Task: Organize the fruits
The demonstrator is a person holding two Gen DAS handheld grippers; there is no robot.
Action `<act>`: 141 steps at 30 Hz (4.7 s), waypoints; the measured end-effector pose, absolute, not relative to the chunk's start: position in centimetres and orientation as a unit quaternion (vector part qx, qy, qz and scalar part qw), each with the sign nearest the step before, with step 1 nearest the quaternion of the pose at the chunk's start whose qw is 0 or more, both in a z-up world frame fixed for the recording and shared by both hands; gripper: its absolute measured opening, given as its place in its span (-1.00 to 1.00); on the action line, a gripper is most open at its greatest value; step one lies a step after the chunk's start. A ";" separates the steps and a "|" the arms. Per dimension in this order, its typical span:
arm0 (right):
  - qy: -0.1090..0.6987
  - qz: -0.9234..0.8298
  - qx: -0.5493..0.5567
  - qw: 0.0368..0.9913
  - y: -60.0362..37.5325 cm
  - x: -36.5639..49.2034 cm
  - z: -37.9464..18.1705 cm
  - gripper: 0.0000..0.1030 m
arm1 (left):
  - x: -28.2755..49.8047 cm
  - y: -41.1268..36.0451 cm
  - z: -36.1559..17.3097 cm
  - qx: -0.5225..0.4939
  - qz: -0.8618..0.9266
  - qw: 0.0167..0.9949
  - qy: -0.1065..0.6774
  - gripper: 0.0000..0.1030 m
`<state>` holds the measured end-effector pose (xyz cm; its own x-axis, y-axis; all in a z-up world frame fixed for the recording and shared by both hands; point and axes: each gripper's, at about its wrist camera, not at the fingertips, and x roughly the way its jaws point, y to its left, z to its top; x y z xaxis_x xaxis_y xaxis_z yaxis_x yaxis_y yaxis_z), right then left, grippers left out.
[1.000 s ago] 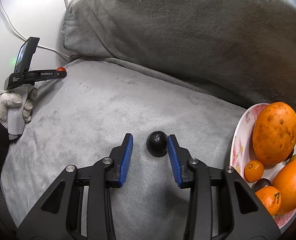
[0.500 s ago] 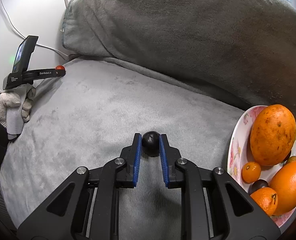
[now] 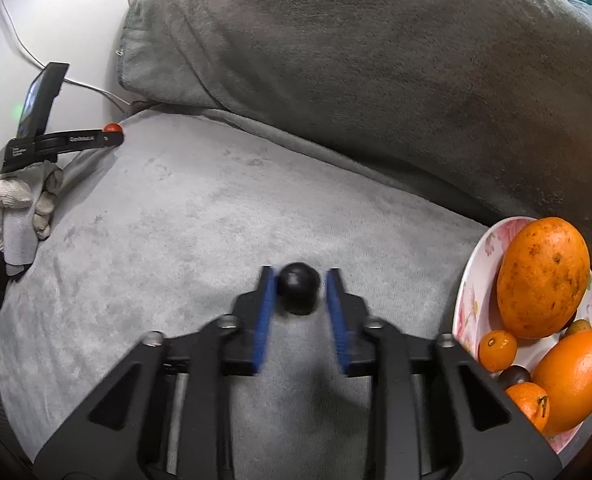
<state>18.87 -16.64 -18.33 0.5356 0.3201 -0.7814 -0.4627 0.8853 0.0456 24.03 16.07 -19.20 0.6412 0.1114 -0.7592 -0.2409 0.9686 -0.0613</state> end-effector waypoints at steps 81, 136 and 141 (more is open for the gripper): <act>0.356 0.131 0.024 0.925 -35.2 14.8 -11.1 -0.51 | 15.1 -16.7 -12.0 0.011 -0.229 0.903 0.362 -0.42; 0.300 0.081 0.038 0.950 -36.2 10.3 -8.1 0.94 | 9.1 -16.1 -8.3 0.026 -0.227 0.921 0.315 0.52; 0.291 0.070 0.033 0.954 -36.0 8.9 -7.5 1.00 | 7.8 -15.8 -7.5 0.028 -0.219 0.926 0.305 0.54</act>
<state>8.87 -35.97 -7.55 0.8205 0.1520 -0.5510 -0.1136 0.9881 0.1034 7.78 -15.81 -7.53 0.7175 -0.3890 -0.5778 0.4228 0.9024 -0.0824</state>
